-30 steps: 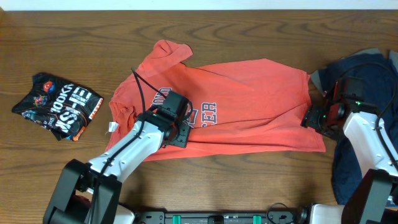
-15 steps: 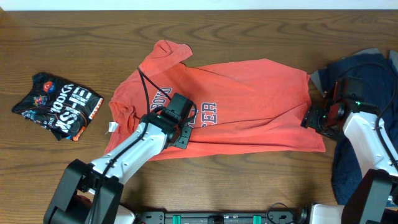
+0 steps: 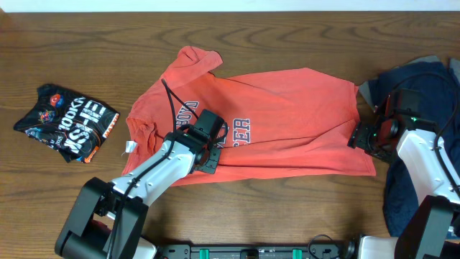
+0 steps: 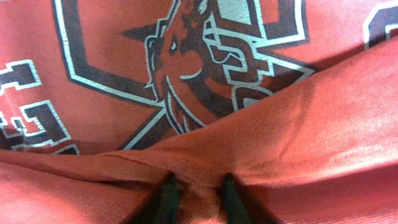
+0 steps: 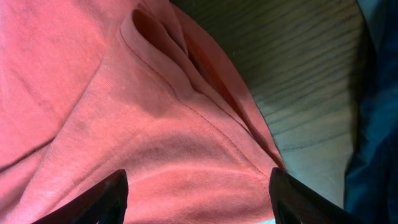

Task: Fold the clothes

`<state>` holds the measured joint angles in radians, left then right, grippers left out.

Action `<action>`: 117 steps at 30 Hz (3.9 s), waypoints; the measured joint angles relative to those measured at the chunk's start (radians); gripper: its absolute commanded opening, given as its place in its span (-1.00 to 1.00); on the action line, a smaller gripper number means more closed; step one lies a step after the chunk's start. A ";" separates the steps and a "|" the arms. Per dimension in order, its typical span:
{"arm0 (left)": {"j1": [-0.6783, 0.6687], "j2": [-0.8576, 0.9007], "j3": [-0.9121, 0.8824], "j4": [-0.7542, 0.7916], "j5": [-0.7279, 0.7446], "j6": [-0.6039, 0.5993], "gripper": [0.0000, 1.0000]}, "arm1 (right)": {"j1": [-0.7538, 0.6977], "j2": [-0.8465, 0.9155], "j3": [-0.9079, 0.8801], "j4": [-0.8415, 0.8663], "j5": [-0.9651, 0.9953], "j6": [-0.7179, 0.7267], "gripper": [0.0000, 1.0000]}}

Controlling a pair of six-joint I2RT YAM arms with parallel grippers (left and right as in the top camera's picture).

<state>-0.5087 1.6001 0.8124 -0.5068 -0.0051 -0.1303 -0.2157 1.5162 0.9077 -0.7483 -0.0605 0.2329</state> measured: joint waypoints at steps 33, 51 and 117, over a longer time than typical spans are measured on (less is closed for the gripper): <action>0.000 0.000 0.029 -0.005 -0.201 -0.073 0.08 | 0.000 0.000 -0.001 0.055 -0.021 -0.011 0.44; 0.000 0.000 0.029 0.029 -0.204 -0.184 0.47 | 0.000 0.101 0.010 0.568 -0.162 -0.142 0.49; 0.332 0.562 0.655 0.332 -0.058 0.286 -0.25 | 0.038 0.571 0.432 0.325 -0.261 -0.057 -0.49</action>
<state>-0.1768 2.1624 1.4677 -0.1749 -0.0628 0.1555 -0.1780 2.0876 1.3396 -0.4232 -0.3210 0.1757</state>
